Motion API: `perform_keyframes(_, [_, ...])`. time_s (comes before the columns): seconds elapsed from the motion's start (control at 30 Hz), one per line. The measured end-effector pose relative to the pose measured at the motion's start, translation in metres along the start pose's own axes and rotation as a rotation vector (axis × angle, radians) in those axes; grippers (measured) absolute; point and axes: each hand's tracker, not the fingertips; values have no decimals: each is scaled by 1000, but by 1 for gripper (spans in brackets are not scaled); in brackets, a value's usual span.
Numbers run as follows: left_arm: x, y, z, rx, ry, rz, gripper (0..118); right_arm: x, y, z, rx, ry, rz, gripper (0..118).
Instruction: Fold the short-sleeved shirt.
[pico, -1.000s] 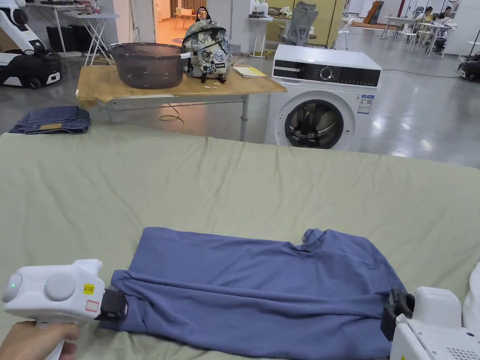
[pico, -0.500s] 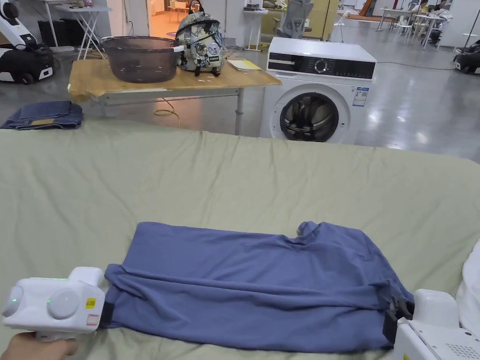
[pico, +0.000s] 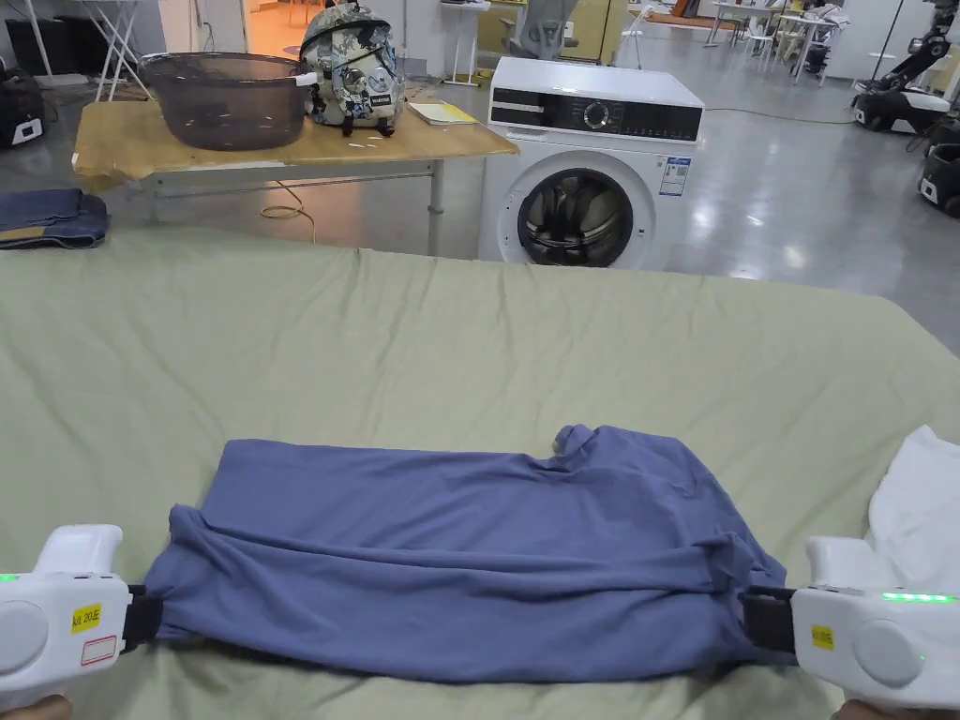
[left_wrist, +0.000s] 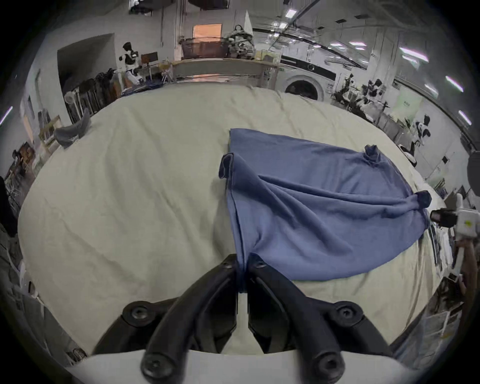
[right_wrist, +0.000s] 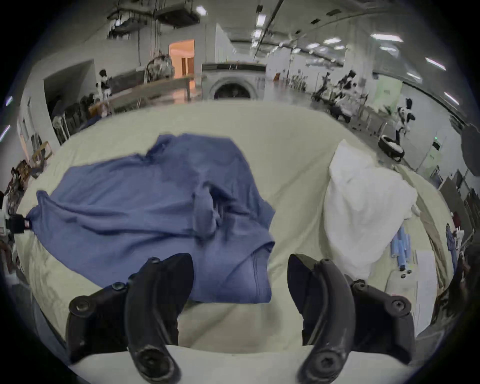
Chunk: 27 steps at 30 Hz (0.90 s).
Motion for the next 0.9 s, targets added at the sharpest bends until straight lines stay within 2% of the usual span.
perform_keyframes(0.07, [0,-2,0,2,2,0,0,-1,-8,-26,-105,4,28,77])
perform_keyframes(0.13, [-2,-2,-1,-1,0,8,0,-3,-18,-40,-182,22,25,58])
perform_keyframes(0.17, [-2,-4,-1,-1,-1,12,0,-2,-24,-41,-155,47,-5,55])
perform_keyframes(0.2, [-3,-4,-1,-2,-3,18,0,-9,-28,-28,-90,10,-26,40])
perform_keyframes(0.27, [-3,-6,-1,-3,-6,22,0,-9,-29,-20,-88,27,-28,8])
perform_keyframes(0.3, [-3,-6,-1,-3,-7,19,0,-7,-29,-18,-81,60,-41,6])
perform_keyframes(0.6, [0,-1,12,36,-12,10,0,-9,-17,13,-15,34,-8,3])
perform_keyframes(0.9, [-4,19,65,146,-34,6,0,-21,20,85,90,13,20,3])
